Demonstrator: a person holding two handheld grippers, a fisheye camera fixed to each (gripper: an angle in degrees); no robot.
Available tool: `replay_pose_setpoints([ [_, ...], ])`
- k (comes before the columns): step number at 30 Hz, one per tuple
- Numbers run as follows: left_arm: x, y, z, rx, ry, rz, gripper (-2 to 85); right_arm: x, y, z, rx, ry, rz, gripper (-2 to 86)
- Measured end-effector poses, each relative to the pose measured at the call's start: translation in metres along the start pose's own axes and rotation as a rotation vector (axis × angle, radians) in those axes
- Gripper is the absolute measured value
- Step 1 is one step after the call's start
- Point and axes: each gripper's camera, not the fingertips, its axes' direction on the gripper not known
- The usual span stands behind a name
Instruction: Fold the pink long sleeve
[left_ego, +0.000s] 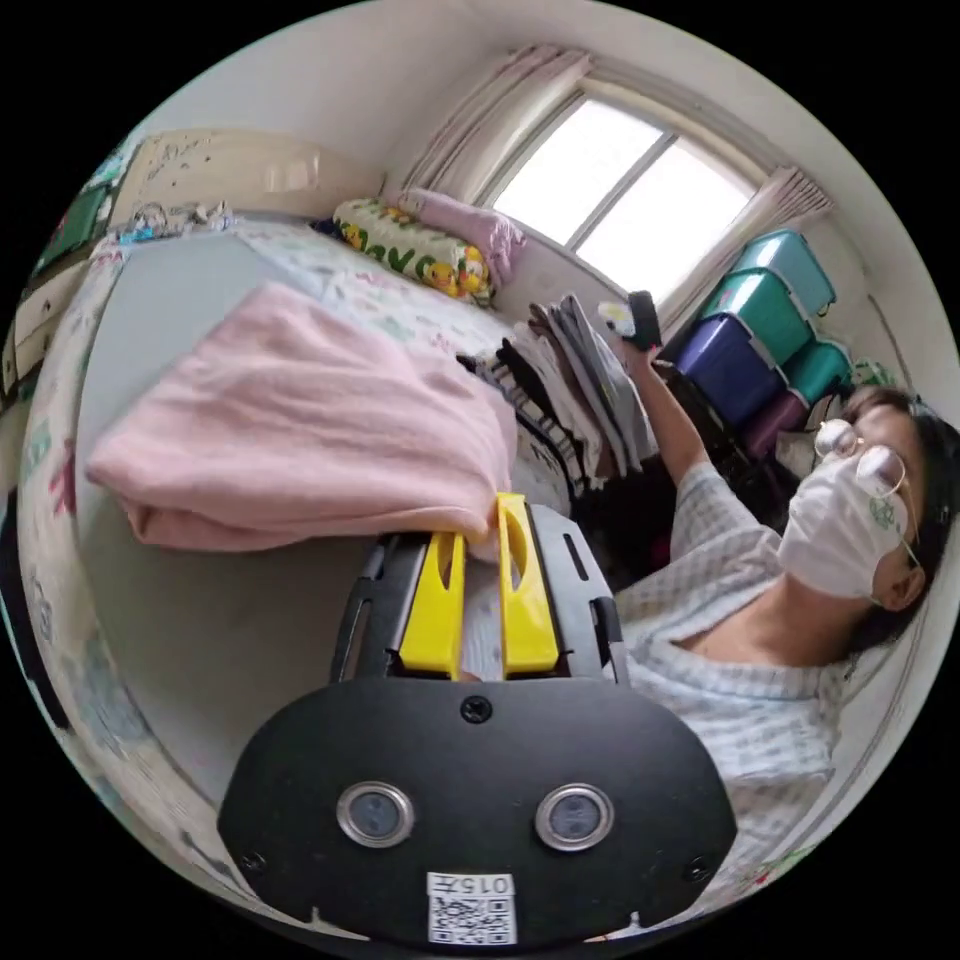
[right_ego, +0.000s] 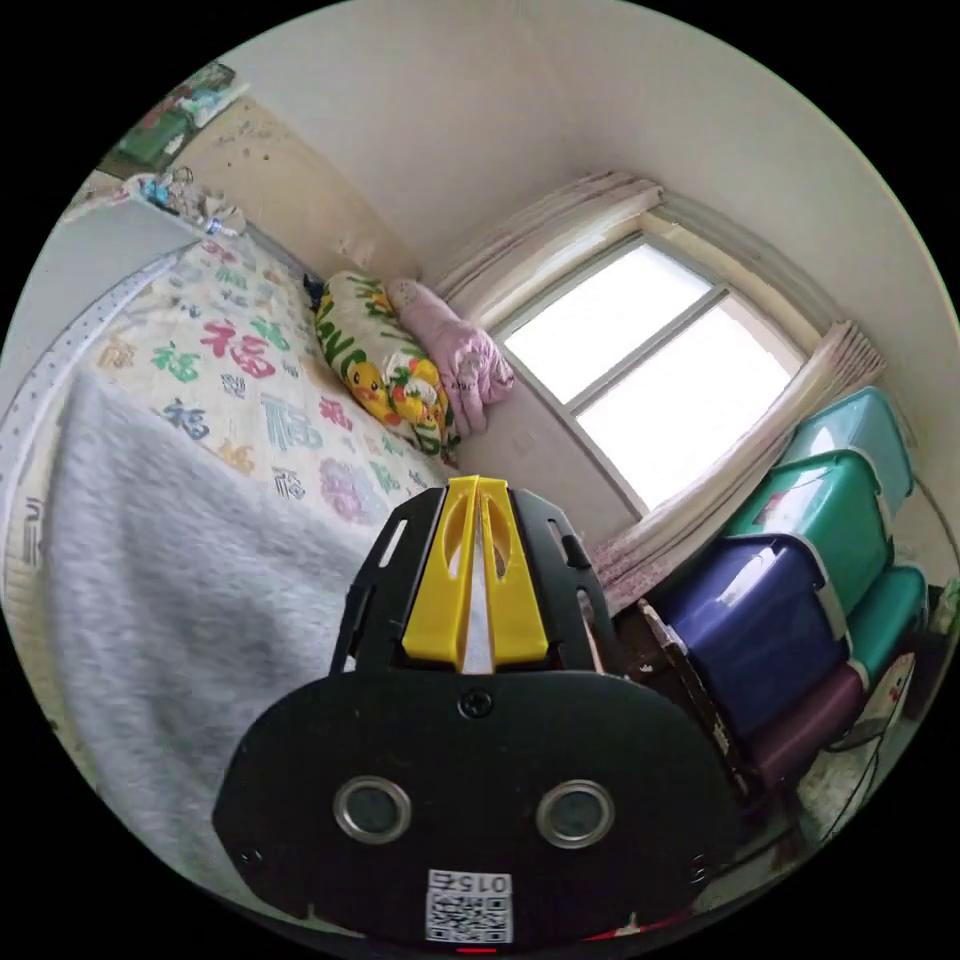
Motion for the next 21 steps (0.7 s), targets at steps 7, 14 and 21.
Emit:
replay_pose_setpoints([
  [7, 0.015, 0.056, -0.088, 0.194, -0.03, 0.031, 8.6, -0.091, -0.05, -0.243, 0.36, -0.919, -0.285, 1.5],
  [14, -0.004, 0.063, -0.224, 0.368, -0.369, 0.005, 11.2, -0.277, -0.084, -0.404, 0.298, -1.458, -0.683, 12.9],
  [21, -0.045, 0.006, -0.266, 0.241, -0.434, 0.021, 11.2, -0.415, -0.113, -0.394, -0.084, -1.155, -0.803, 10.2],
])
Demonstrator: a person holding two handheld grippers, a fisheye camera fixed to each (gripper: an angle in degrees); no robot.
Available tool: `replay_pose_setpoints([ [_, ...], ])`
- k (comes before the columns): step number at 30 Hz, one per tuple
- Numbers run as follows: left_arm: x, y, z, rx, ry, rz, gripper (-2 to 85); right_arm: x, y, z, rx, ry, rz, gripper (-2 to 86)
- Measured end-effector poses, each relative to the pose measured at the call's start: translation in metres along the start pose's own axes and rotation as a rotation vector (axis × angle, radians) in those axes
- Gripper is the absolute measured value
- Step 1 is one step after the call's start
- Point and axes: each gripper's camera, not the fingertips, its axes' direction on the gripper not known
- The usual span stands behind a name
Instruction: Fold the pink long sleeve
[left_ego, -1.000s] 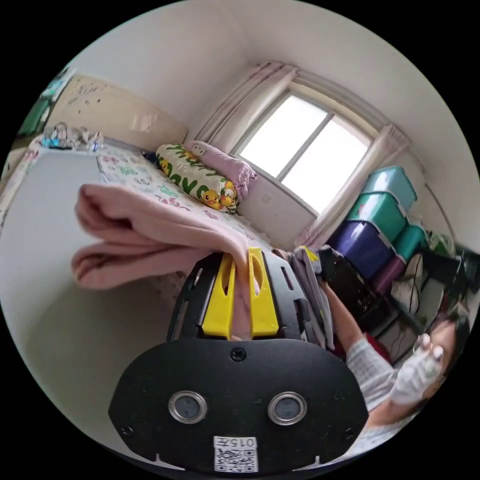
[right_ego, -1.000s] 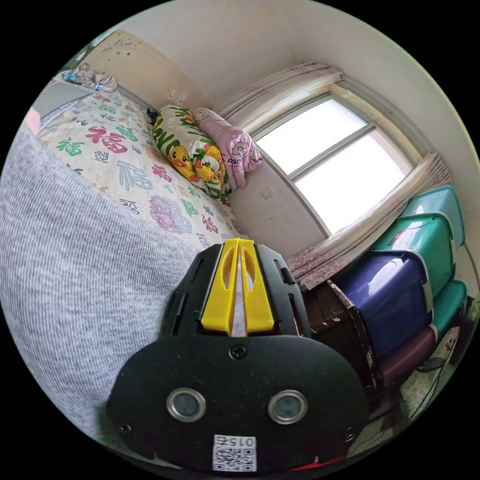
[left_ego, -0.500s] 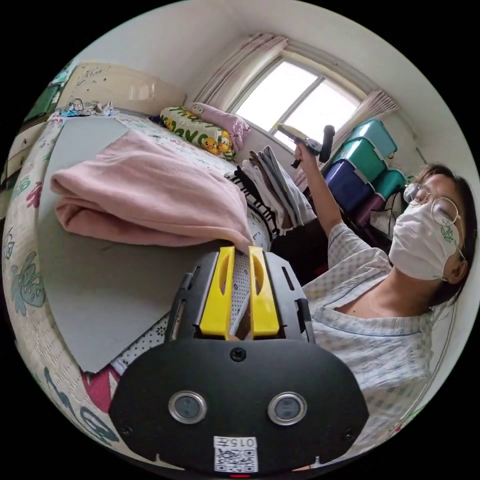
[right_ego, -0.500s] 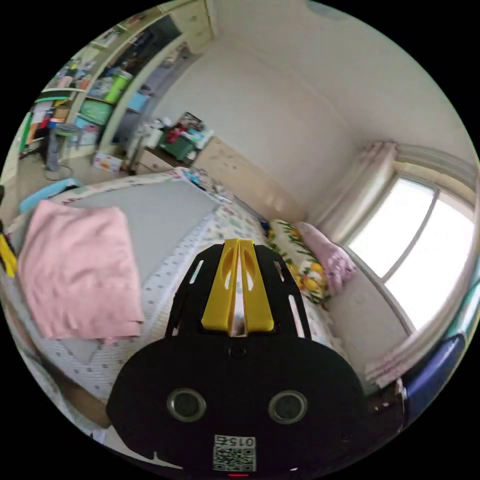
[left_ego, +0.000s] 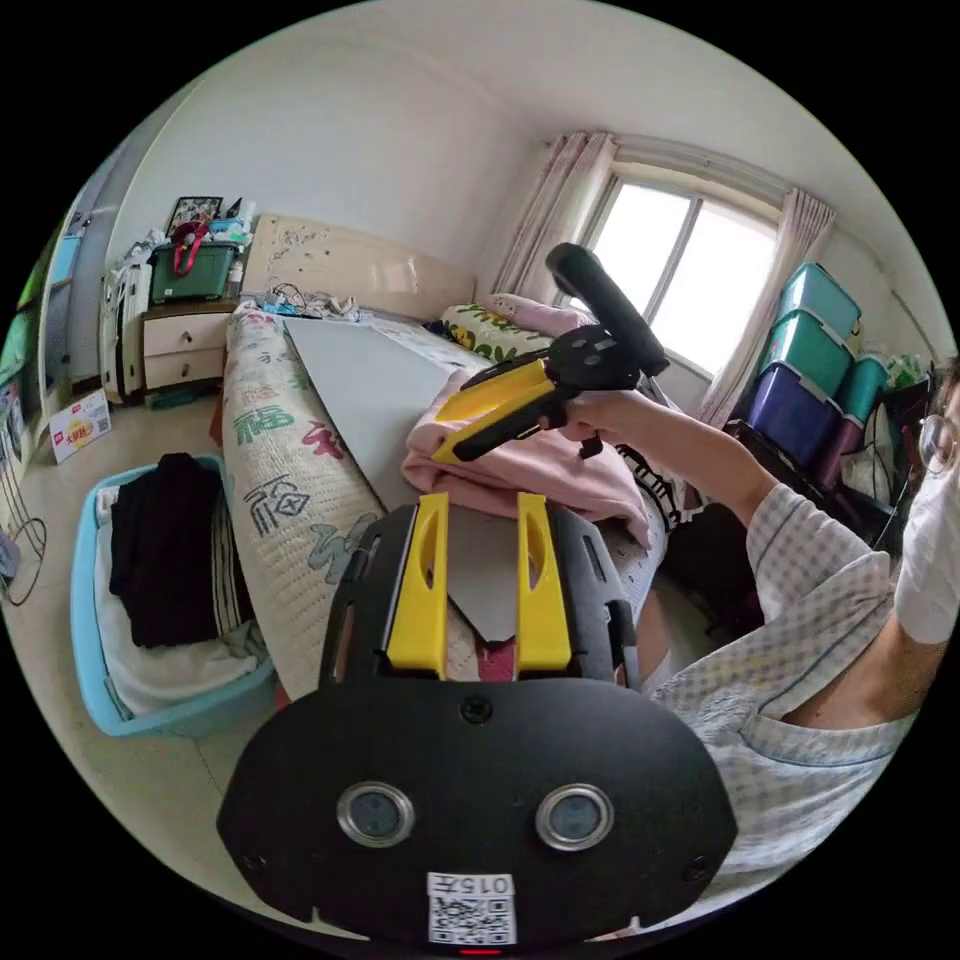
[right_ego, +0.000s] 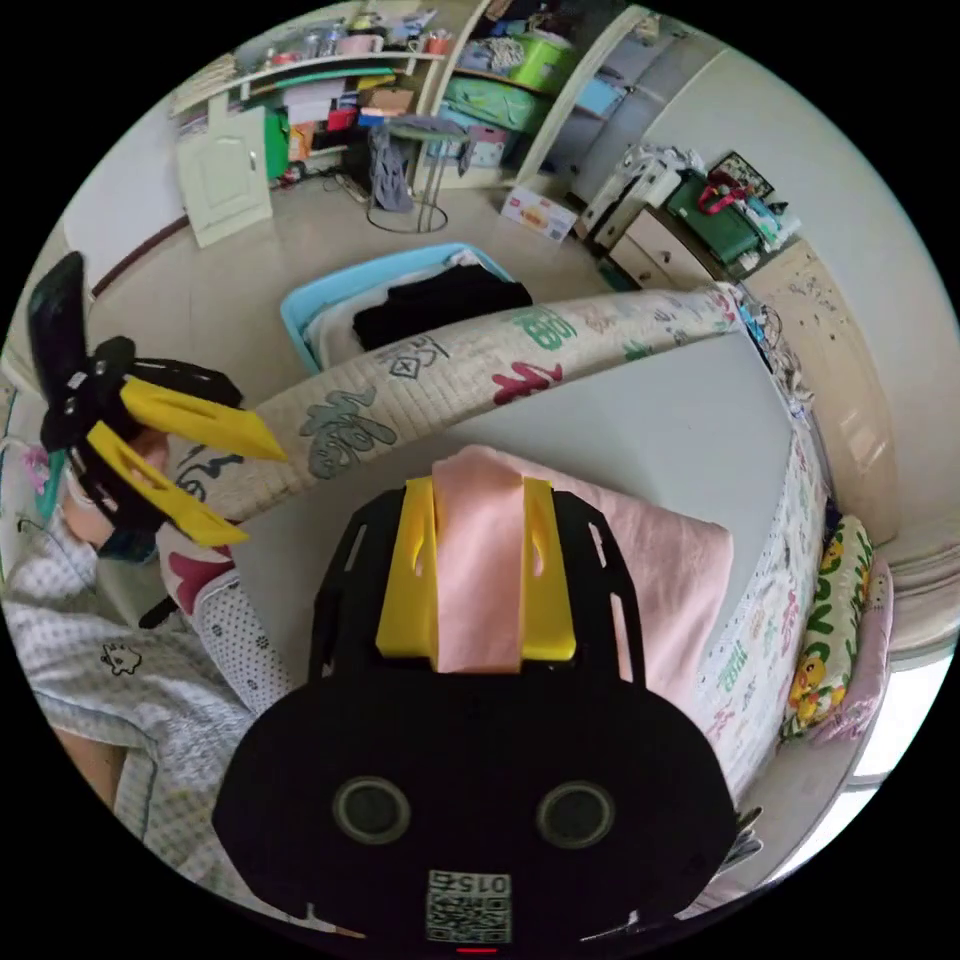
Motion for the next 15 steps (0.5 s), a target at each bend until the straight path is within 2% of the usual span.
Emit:
replay_pose_setpoints([
  [4, -0.016, -0.053, 0.026, -0.088, -0.035, 0.055, 12.9, 0.013, 0.04, -0.026, 0.129, -0.024, 0.048, 5.6],
  [6, -0.028, -0.092, 0.056, -0.162, -0.054, 0.079, 13.4, 0.035, 0.092, -0.054, 0.273, -0.077, 0.131, 4.9],
  [11, -0.053, -0.164, 0.123, -0.334, 0.029, 0.064, 14.8, 0.088, 0.2, -0.084, 0.46, -0.197, 0.308, 4.7],
  [14, -0.066, -0.195, 0.157, -0.41, 0.153, 0.022, 13.2, 0.111, 0.25, -0.093, 0.539, -0.243, 0.378, 4.6],
  [15, -0.069, -0.203, 0.164, -0.436, 0.141, 0.012, 11.9, 0.118, 0.266, -0.097, 0.571, -0.257, 0.397, 4.5],
])
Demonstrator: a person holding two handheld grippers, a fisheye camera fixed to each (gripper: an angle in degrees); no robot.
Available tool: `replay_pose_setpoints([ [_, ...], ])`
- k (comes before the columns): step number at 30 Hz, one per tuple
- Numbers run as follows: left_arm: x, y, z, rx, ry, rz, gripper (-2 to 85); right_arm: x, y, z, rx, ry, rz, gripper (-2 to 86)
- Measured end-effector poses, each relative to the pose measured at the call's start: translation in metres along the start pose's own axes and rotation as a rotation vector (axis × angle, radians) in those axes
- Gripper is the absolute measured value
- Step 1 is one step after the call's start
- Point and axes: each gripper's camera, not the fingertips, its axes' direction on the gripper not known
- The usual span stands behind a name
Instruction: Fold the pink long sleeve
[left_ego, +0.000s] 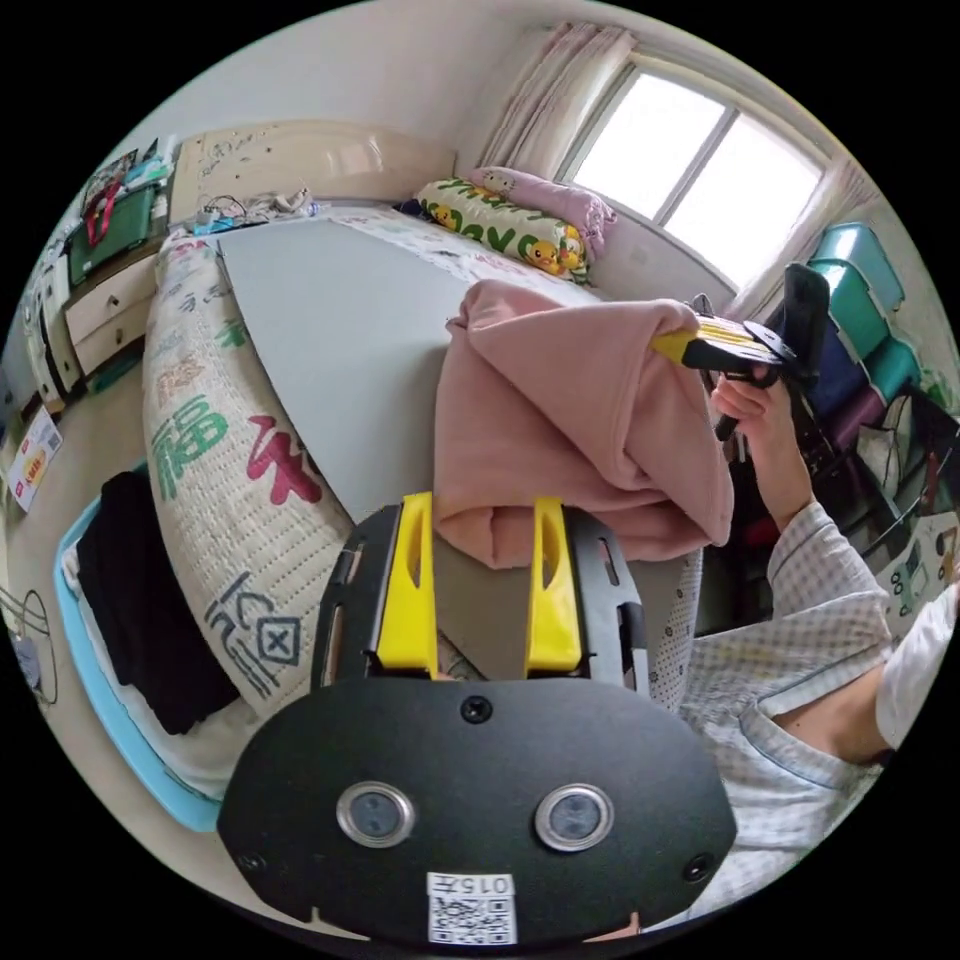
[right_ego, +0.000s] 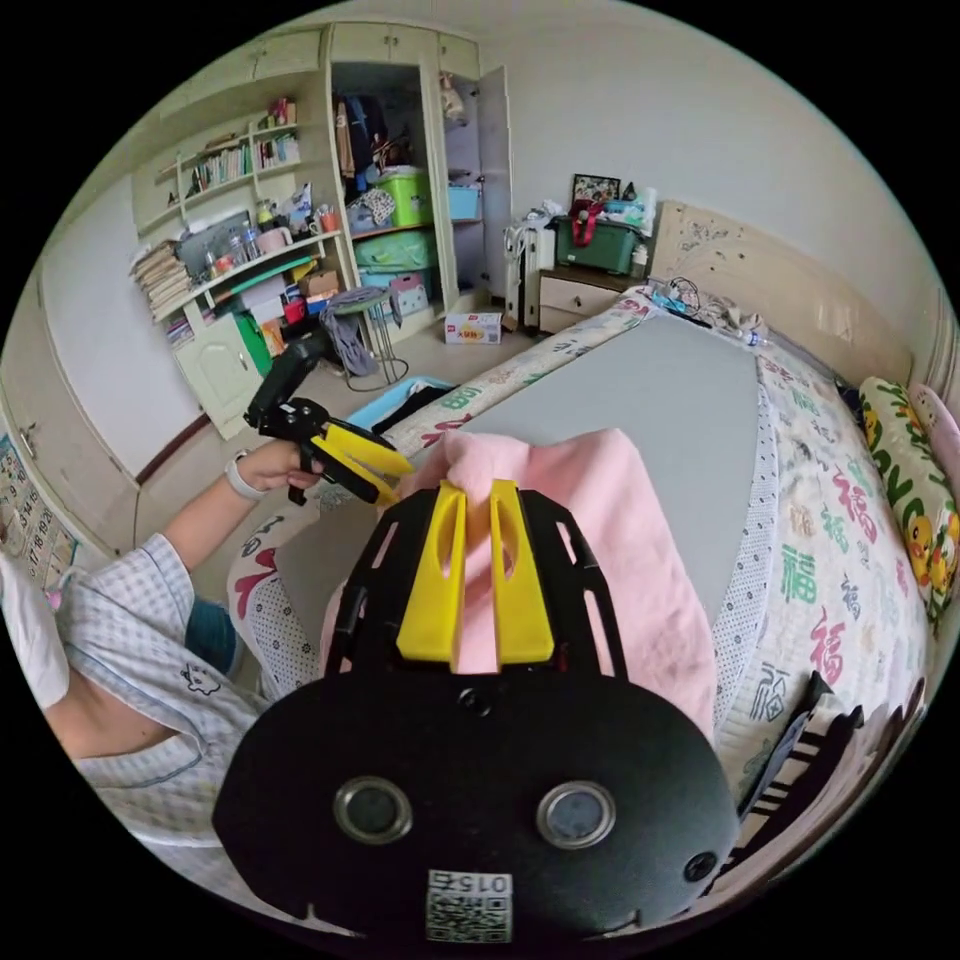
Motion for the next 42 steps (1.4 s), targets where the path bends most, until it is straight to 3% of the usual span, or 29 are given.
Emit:
replay_pose_setpoints([
  [5, 0.027, -0.008, -0.042, 0.034, -0.089, 0.04, 4.9, 0.014, 0.026, -0.067, 0.162, 0.05, 0.024, 4.3],
  [8, 0.077, 0.007, -0.107, 0.212, -0.223, 0.098, 3.1, 0.013, 0.04, -0.133, 0.268, 0.106, 0.05, 4.1],
  [11, 0.114, 0.027, -0.195, 0.39, -0.234, 0.107, 2.3, 0.011, 0.056, -0.204, 0.361, 0.201, 0.077, 4.1],
  [17, 0.205, 0.102, -0.369, 0.658, -0.446, 0.153, 1.5, 0.019, 0.107, -0.331, 0.584, 0.19, 0.193, 4.0],
  [21, 0.25, 0.177, -0.487, 0.856, -0.552, 0.124, 1.2, 0.041, 0.148, -0.385, 0.71, 0.058, 0.304, 3.8],
  [27, 0.309, 0.248, -0.588, 1.023, -0.575, 0.167, 1.0, 0.052, 0.182, -0.405, 0.787, -0.158, 0.304, 3.4],
  [31, 0.328, 0.245, -0.609, 1.073, -0.61, 0.181, 1.0, 0.043, 0.176, -0.409, 0.801, -0.166, 0.267, 3.6],
  [35, 0.295, 0.188, -0.59, 1.038, -0.598, 0.143, 1.1, 0.052, 0.148, -0.377, 0.734, -0.029, 0.277, 3.9],
  [40, 0.167, 0.075, -0.472, 0.833, -0.524, -0.021, 1.4, 0.136, 0.114, -0.263, 0.538, 0.073, 0.463, 4.2],
  [42, 0.091, 0.012, -0.381, 0.662, -0.491, -0.107, 1.8, 0.19, 0.091, -0.177, 0.339, 0.175, 0.536, 5.0],
])
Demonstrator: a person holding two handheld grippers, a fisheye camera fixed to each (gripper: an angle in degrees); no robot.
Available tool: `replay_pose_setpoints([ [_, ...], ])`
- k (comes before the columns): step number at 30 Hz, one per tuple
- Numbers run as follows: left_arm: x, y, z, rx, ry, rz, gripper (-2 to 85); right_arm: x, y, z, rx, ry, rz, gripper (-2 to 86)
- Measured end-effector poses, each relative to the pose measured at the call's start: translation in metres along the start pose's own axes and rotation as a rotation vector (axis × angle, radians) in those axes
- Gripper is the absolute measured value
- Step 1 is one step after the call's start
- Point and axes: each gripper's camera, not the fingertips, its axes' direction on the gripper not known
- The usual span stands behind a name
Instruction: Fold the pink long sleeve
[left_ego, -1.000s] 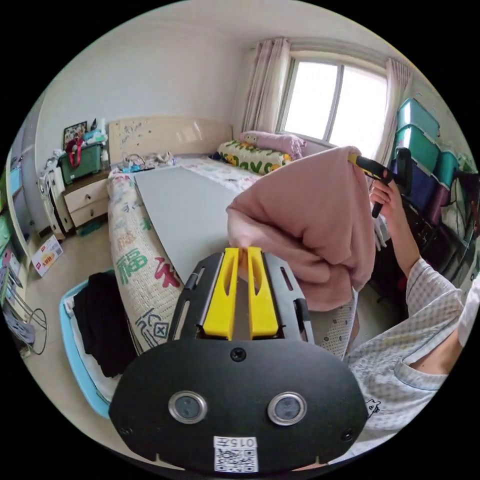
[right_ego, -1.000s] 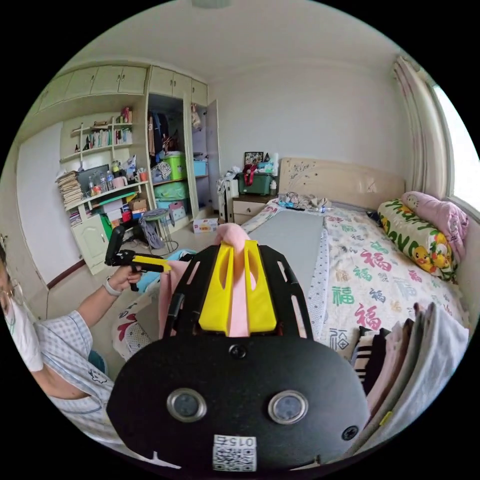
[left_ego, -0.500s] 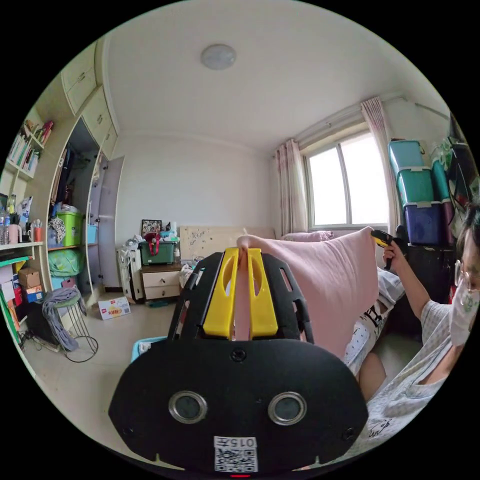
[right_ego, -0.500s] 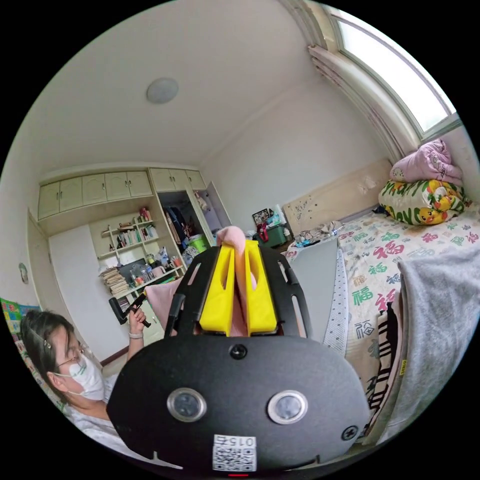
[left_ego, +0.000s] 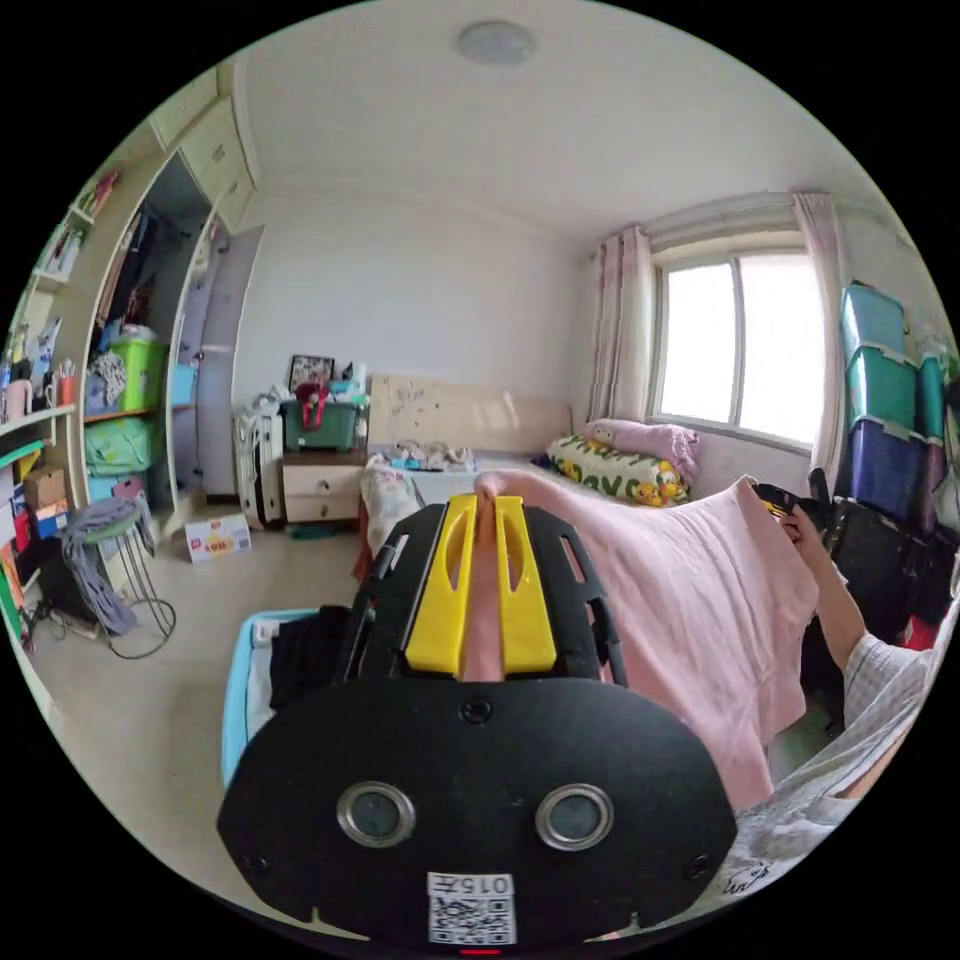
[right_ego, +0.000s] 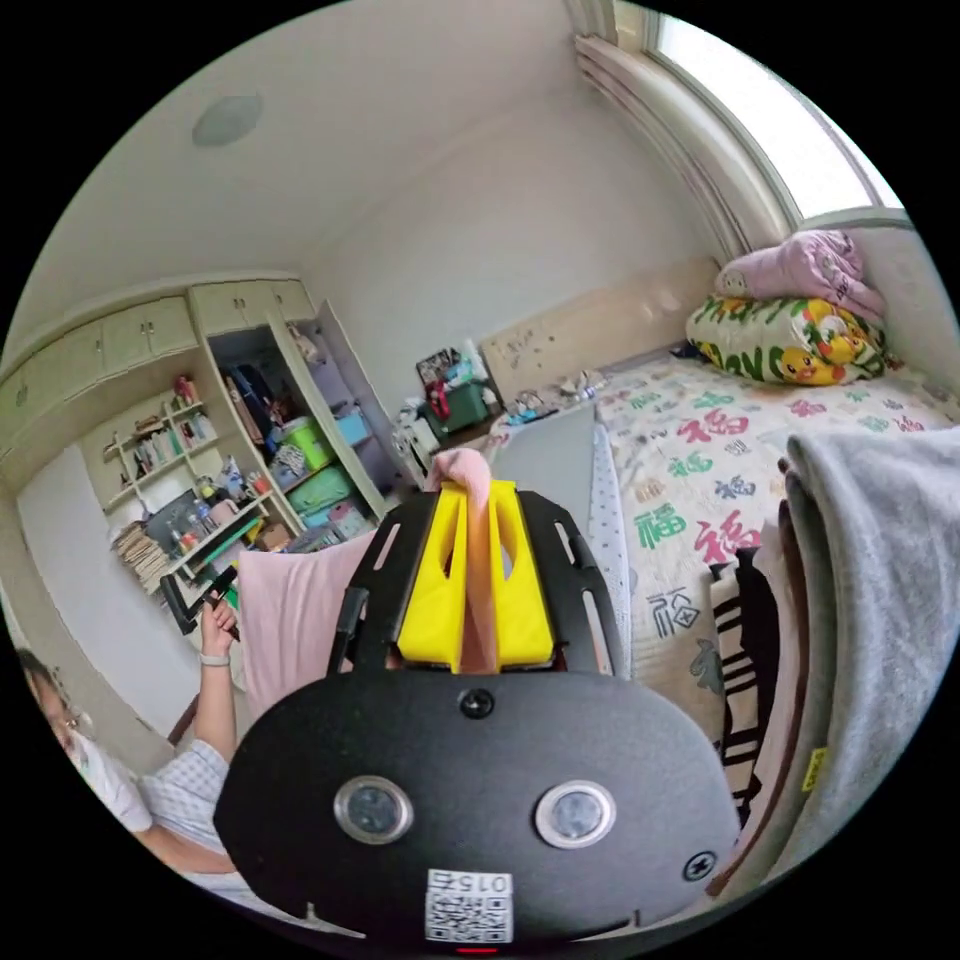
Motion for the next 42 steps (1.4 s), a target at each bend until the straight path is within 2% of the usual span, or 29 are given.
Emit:
replay_pose_setpoints([
  [3, 0.012, 0.021, 0.149, -0.317, -0.04, 0.039, 2.5, 0.006, 0.009, 0.096, -0.224, 0.308, -0.114, 6.7],
  [5, 0.04, 0.026, 0.171, -0.336, -0.11, 0.132, 3.3, -0.01, 0.025, 0.1, -0.213, 0.303, -0.254, 7.4],
  [7, 0.074, 0.027, 0.162, -0.304, -0.087, 0.25, 4.7, -0.029, 0.045, 0.086, -0.19, 0.243, -0.408, 8.4],
  [12, 0.189, 0.047, 0.1, -0.236, 0.286, 0.514, 7.5, -0.092, 0.119, 0.043, -0.343, -0.201, -0.806, 9.6],
  [15, 0.271, 0.083, 0.106, -0.29, 0.443, 0.725, 9.5, -0.116, 0.154, 0.044, -0.375, -0.253, -0.962, 11.3],
  [18, 0.339, 0.116, 0.143, -0.416, 0.42, 0.884, 12.0, -0.128, 0.178, 0.065, -0.401, -0.248, -1.056, 12.1],
  [21, 0.373, 0.125, 0.182, -0.474, 0.37, 0.926, 13.1, -0.131, 0.19, 0.1, -0.452, -0.175, -1.083, 13.4],
  [23, 0.382, 0.121, 0.197, -0.475, 0.38, 0.939, 13.6, -0.13, 0.189, 0.111, -0.418, -0.114, -1.069, 13.8],
  [24, 0.386, 0.114, 0.204, -0.482, 0.382, 0.947, 13.9, -0.128, 0.183, 0.113, -0.413, -0.147, -1.04, 14.8],
  [26, 0.395, 0.109, 0.217, -0.515, 0.359, 0.972, 14.2, -0.126, 0.176, 0.12, -0.468, -0.173, -1.025, 15.4],
  [28, 0.405, 0.111, 0.232, -0.566, 0.309, 1.013, 14.7, -0.124, 0.179, 0.135, -0.524, -0.081, -1.054, 15.0],
  [30, 0.406, 0.112, 0.244, -0.581, 0.374, 1.014, 14.4, -0.118, 0.189, 0.157, -0.572, 0.012, -1.1, 11.9],
  [33, 0.395, 0.117, 0.266, -0.627, 0.481, 0.978, 11.2, -0.111, 0.185, 0.163, -0.569, -0.038, -1.067, 6.7],
  [34, 0.392, 0.115, 0.265, -0.613, 0.496, 0.969, 10.4, -0.11, 0.182, 0.161, -0.559, -0.042, -1.06, 5.5],
  [38, 0.363, 0.067, 0.214, -0.353, 0.431, 0.9, 3.9, -0.105, 0.133, 0.129, -0.412, -0.105, -0.968, 1.0],
  [40, 0.35, 0.029, 0.202, -0.242, 0.342, 0.871, 2.6, -0.109, 0.098, 0.118, -0.285, -0.045, -0.924, 0.7],
  [42, 0.334, -0.041, 0.219, -0.107, 0.18, 0.81, 1.7, -0.12, 0.03, 0.13, -0.086, 0.109, -0.847, 0.9],
])
